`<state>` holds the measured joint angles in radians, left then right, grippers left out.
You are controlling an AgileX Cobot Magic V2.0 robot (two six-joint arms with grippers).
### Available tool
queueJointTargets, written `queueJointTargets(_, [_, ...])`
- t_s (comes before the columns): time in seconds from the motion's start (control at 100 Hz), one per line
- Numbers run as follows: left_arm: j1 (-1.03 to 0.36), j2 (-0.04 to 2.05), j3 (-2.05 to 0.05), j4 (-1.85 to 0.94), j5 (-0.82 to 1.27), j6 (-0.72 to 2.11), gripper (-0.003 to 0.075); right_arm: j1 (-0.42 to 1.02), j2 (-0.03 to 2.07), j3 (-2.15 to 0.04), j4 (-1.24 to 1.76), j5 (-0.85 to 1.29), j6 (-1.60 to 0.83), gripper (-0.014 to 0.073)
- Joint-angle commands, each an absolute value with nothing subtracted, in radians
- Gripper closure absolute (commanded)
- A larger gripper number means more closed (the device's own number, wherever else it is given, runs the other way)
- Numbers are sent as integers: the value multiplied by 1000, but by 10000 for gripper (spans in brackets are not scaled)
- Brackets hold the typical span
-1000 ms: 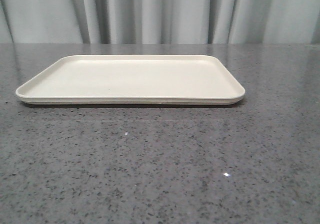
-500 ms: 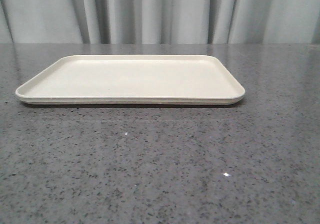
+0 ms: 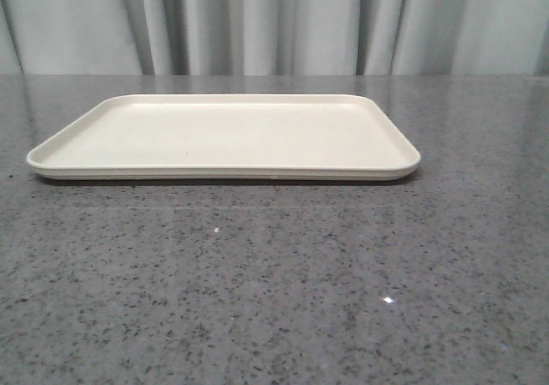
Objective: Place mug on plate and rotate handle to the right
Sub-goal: 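Close the left gripper on the mug rim and lift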
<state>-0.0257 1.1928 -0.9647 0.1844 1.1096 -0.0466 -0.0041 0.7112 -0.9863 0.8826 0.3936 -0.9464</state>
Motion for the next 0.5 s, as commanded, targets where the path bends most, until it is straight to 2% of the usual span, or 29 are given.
queueJointTargets(0.0, [-26, 1176, -961, 198, 1060, -50, 738, -9, 715, -1020, 896, 348, -955, 213])
queueJointTargets(0.24, [-26, 1176, -970, 200, 1046, -45, 736, -9, 715, -1020, 896, 350, -955, 213])
queueJointTargets(0.49, [-26, 1171, -1091, 137, 1092, -18, 736, -9, 715, -1020, 896, 350, -955, 213])
